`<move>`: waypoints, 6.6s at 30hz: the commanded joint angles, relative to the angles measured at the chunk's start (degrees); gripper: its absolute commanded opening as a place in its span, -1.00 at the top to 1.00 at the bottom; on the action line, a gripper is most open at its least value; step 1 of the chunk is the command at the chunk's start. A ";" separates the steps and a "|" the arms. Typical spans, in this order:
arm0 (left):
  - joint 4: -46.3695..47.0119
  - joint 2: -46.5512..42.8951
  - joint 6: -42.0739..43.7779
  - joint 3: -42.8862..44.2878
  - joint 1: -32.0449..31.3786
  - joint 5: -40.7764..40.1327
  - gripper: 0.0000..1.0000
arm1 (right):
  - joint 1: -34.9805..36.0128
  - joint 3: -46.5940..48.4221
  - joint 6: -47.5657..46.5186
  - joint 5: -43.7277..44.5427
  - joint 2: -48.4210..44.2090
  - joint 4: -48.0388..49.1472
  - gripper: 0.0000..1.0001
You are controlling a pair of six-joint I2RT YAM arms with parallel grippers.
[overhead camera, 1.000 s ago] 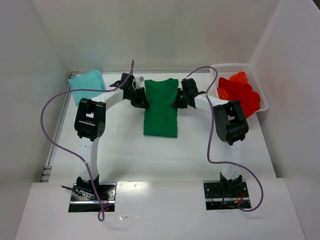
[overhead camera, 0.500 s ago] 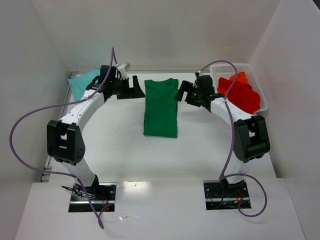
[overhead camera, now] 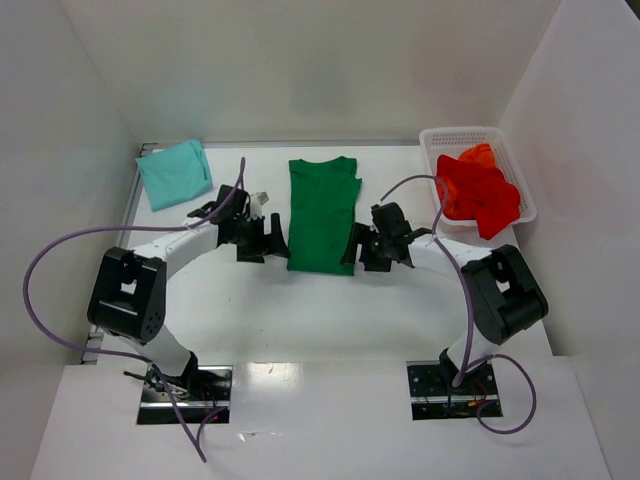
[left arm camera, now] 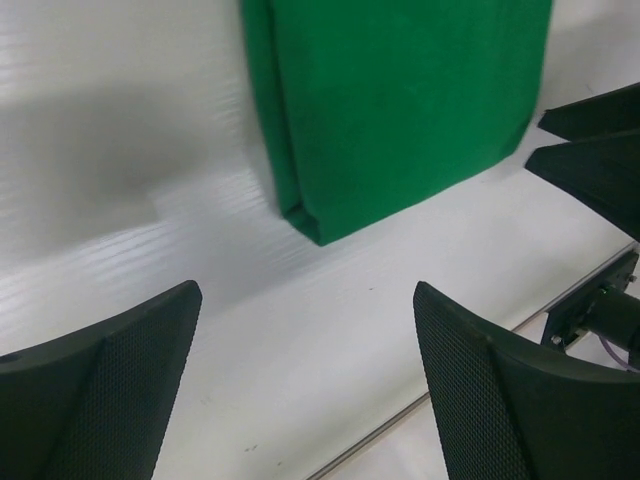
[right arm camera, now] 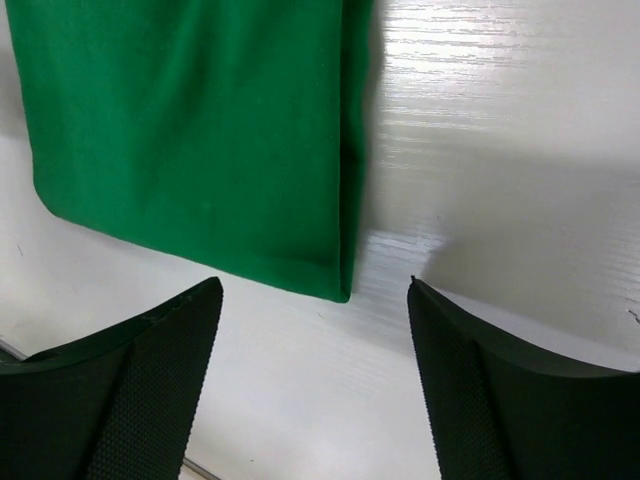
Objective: Fold and stack the t-shirts
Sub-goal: Grab one side of the 2/3 rectangular tshirt with both arms, then fold the long partially folded tshirt into a neat square
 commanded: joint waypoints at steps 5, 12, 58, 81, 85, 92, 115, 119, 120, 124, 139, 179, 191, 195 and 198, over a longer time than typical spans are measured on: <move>4.31 0.57 -2.87 -1.15 -2.40 -0.14 -0.84 | 0.10 -1.77 2.68 1.24 -1.31 4.79 -0.28; 4.31 2.15 -2.47 -1.15 -2.40 -0.14 -0.80 | 1.73 -1.77 3.60 0.45 1.70 5.88 -0.14; 7.86 13.31 -3.40 2.80 -5.03 1.09 0.81 | 2.39 0.43 4.26 5.64 4.25 2.34 0.84; -0.73 -6.47 -6.83 -7.54 -8.20 2.85 1.00 | 2.39 -8.24 5.05 4.85 -16.74 -6.73 1.00; -4.30 -12.96 -7.97 -8.19 -8.72 1.62 1.00 | 2.91 -9.46 6.68 3.83 -23.79 -9.09 1.00; -9.04 -21.03 -9.99 -8.54 -8.73 1.36 1.00 | 4.80 -8.72 9.79 2.91 -32.30 -12.34 1.00; -8.34 0.84 -3.44 12.45 2.67 15.59 1.00 | -2.26 15.05 -0.39 1.86 -3.67 -2.12 1.00; -8.96 8.61 -2.05 19.94 4.28 18.40 1.00 | -3.50 21.75 -1.92 0.54 2.67 -1.80 1.00; -8.96 10.35 -1.73 22.27 4.56 18.40 1.00 | -3.71 22.84 -2.24 0.33 3.85 -1.80 1.00; -9.49 16.76 -1.12 28.21 6.07 18.40 1.00 | -4.79 28.60 -3.18 0.01 10.08 -1.80 0.96; -6.98 32.12 -0.59 42.44 9.38 13.55 -0.22 | -7.89 43.87 -5.50 -0.17 26.54 -1.80 0.25; 6.11 41.90 -4.02 47.32 5.60 13.21 1.00 | -7.75 49.28 -1.10 -13.61 38.89 1.99 1.00; 4.93 45.66 -4.02 53.25 7.97 12.16 0.83 | -9.30 56.13 -2.15 -11.86 44.49 -0.04 1.00; 4.93 46.71 -4.09 53.78 8.50 11.64 0.77 | -9.83 57.82 -2.16 -11.17 45.64 -0.04 1.00; 4.93 47.85 -4.63 54.30 8.50 11.11 0.77 | -10.36 58.68 -2.23 -10.63 46.26 -0.12 1.00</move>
